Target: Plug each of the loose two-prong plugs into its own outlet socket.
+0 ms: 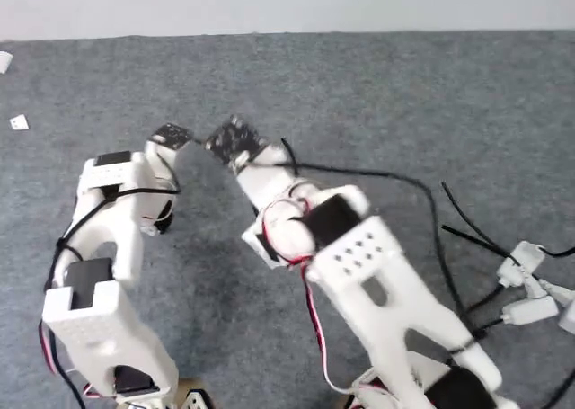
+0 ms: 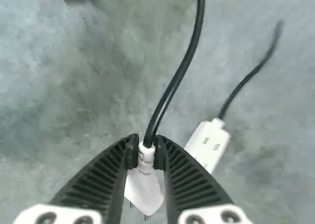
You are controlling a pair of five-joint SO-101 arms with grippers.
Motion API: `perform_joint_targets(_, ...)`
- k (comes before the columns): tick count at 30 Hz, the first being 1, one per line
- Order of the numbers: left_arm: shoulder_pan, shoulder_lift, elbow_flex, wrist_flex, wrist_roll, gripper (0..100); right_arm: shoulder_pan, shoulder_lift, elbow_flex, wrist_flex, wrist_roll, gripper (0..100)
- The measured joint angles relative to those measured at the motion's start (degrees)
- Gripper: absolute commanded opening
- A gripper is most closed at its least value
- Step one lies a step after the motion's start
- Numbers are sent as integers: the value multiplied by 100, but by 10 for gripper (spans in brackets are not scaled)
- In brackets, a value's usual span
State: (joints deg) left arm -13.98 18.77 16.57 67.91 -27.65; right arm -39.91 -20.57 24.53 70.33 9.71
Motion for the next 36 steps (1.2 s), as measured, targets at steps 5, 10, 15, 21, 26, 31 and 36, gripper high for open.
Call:
perform_joint_targets(5, -536, -422, 237, -730, 941, 15, 0, 976, 712, -1380, -18, 8)
perform_joint_targets(10, -1037, -738, 475, -1371, 1820, 15, 0, 2268, 642, -1749, -70, 69)
perform_joint_targets(15, -1064, -747, 475, -1486, 1978, 15, 149, 3455, -431, -1196, -141, 140)
perform_joint_targets(21, -1081, -747, 475, -1495, 1987, 15, 422, 4026, -1345, -844, -246, 64)
perform_joint_targets(26, -1081, -747, 484, -1495, 1996, 15, 440, 3974, -1415, -624, -246, 59)
perform_joint_targets(31, -1081, -747, 484, -1495, 1996, 15, 440, 3710, -1415, -273, -202, 125)
perform_joint_targets(36, -1081, -747, 484, -1495, 1996, 15, 387, 3657, -1345, -220, -70, 168)
